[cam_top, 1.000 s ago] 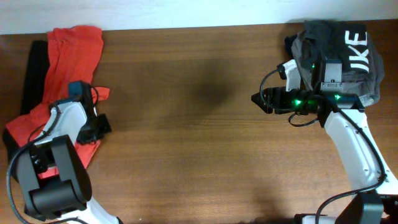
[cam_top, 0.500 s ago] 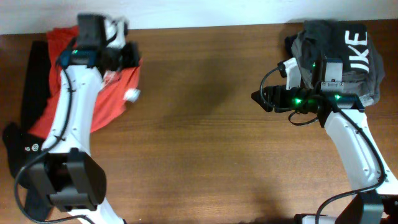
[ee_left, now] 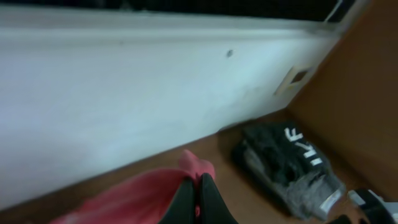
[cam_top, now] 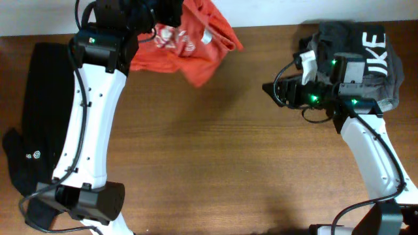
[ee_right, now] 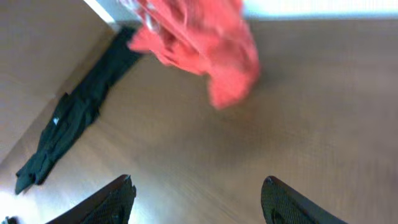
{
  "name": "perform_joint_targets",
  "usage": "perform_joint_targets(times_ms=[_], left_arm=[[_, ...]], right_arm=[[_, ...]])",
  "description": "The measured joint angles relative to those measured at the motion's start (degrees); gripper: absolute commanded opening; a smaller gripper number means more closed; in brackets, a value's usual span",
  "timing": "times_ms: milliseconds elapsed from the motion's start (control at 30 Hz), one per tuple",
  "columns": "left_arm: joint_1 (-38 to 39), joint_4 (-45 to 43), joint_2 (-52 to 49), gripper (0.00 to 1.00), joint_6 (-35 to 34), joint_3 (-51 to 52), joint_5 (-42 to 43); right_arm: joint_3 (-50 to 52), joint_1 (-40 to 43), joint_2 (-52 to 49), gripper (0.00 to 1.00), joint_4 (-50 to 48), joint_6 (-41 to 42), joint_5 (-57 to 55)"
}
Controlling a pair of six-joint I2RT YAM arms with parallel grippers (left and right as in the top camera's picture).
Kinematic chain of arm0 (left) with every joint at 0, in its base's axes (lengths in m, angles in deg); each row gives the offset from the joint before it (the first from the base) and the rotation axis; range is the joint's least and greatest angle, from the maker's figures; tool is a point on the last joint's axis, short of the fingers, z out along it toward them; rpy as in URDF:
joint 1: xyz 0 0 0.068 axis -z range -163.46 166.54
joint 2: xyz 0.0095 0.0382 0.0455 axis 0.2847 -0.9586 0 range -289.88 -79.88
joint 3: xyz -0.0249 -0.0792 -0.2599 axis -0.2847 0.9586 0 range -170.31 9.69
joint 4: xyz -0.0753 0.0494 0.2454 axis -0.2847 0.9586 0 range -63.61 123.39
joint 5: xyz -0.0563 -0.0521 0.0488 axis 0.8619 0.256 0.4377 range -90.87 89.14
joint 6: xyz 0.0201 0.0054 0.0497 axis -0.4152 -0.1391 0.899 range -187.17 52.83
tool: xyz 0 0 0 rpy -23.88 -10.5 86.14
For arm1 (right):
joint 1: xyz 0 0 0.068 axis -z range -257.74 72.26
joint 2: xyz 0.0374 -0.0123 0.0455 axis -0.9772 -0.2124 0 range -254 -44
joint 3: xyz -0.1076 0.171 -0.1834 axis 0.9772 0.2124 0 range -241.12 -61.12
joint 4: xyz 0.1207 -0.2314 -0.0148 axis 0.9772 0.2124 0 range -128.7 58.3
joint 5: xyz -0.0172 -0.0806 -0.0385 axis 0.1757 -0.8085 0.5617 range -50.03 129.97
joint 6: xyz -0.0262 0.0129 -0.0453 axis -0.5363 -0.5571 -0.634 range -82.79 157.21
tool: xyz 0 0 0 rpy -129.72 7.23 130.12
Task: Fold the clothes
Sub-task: 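Lift the orange T-shirt with the left gripper toward the table center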
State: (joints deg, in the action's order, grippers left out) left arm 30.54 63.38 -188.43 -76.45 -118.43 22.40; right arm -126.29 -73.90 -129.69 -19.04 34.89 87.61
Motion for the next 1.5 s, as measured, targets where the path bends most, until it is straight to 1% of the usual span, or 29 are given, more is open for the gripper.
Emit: perform_joint_targets(times_ms=[133,333,500,600,800,1033,1233,1267,1333,1500], left_arm=[[1.6,-0.4,0.0,0.01,-0.2,-2.1,0.2],[3.0,-1.7,0.0,0.01,-1.1,-2.5,0.4],[3.3,-1.6,0.0,0.01,-1.3,-2.5,0.5],[3.6,-0.7,0.0,0.01,-1.3,-2.5,1.9],[3.6,3.5,0.0,0.01,-1.3,-2.6,5.1],[3.6,8.4,1.2,0.01,-1.3,-2.6,7.3],[3.6,11.9,5.0,0.01,-1.0,-2.6,7.9],[3.6,12.3,5.6,0.01,-1.0,-2.6,8.1],[3.6,13.5,6.7,0.01,-0.9,-2.6,8.6],[3.6,18.7,8.0,0.01,-0.8,-2.9,9.9]], right_arm=[[0.0,-1.5,0.0,0.70,-3.9,0.1,1.1],[0.0,-7.6,0.0,0.70,-7.6,0.0,1.7],[0.0,-11.4,0.0,0.70,-8.4,0.0,-1.8],[0.0,-11.9,0.0,0.70,-8.5,0.0,-5.0],[0.0,-11.9,0.0,0.70,-9.3,0.0,-10.8],[0.0,-11.9,-0.5,0.70,-11.9,0.0,-13.7],[0.0,-11.9,-3.1,0.71,-13.9,-0.1,-14.5],[0.0,-11.9,-3.5,0.74,-14.2,-0.1,-14.6],[0.0,-11.9,-4.4,0.76,-15.2,-0.1,-14.5],[0.0,-12.0,-5.7,0.77,-17.2,-0.2,-11.0]])
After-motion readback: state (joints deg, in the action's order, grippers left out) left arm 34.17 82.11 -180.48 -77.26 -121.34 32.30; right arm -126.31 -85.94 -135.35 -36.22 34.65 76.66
